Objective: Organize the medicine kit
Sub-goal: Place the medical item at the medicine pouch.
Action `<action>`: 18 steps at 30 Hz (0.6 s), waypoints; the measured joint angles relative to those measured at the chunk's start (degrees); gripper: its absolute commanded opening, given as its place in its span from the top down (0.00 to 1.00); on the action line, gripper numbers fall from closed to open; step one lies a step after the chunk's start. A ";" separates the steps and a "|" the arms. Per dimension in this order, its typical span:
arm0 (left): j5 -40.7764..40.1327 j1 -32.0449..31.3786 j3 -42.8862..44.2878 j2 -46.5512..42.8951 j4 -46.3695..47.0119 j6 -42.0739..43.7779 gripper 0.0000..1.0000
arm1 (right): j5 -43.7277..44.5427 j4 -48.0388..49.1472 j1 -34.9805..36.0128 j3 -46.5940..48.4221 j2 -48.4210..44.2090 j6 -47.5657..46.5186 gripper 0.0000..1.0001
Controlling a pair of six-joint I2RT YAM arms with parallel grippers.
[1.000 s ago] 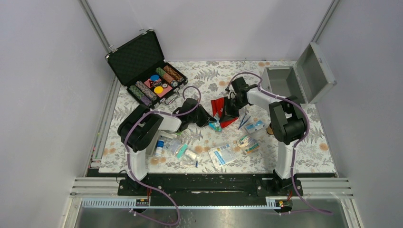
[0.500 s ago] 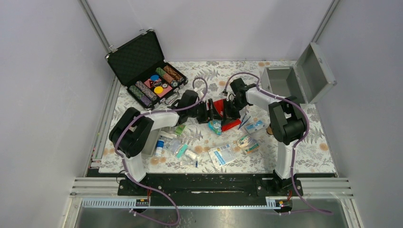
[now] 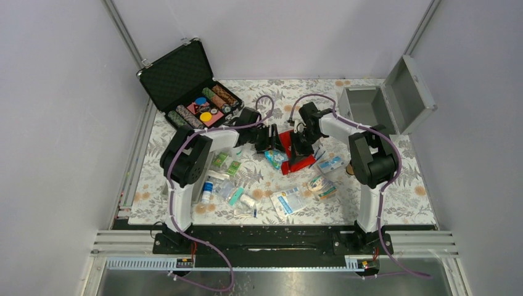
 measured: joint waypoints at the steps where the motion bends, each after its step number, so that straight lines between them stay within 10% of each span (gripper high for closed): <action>1: -0.31 -0.04 0.59 -0.02 -0.98 1.05 0.44 | -0.04 0.00 0.00 0.00 0.00 -0.02 1.00; 12: 2.19 -0.02 11.65 5.95 -12.33 12.07 0.63 | -0.61 -0.02 0.07 -0.02 0.00 -0.20 1.00; 18: 3.06 0.13 17.38 7.85 -20.17 17.18 1.00 | -0.63 -0.02 0.09 -0.02 0.00 -0.22 1.00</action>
